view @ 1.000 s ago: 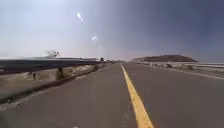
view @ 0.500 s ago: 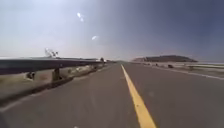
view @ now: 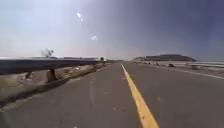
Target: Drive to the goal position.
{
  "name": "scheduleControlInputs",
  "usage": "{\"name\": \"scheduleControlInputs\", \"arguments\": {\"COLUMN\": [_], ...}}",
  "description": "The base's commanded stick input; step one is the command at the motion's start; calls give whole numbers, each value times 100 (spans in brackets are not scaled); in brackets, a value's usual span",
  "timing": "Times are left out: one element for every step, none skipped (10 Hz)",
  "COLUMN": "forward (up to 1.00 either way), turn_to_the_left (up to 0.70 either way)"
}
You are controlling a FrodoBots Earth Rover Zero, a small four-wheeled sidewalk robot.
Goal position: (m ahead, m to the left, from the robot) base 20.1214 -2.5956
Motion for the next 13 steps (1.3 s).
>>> {"name": "scheduleControlInputs", "arguments": {"forward": [50,50,50,50,50,50,50,50,50,50,50,50,50], "turn_to_the_left": [0,0,0,0,0,0,0,0,0,0,0,0,0]}}
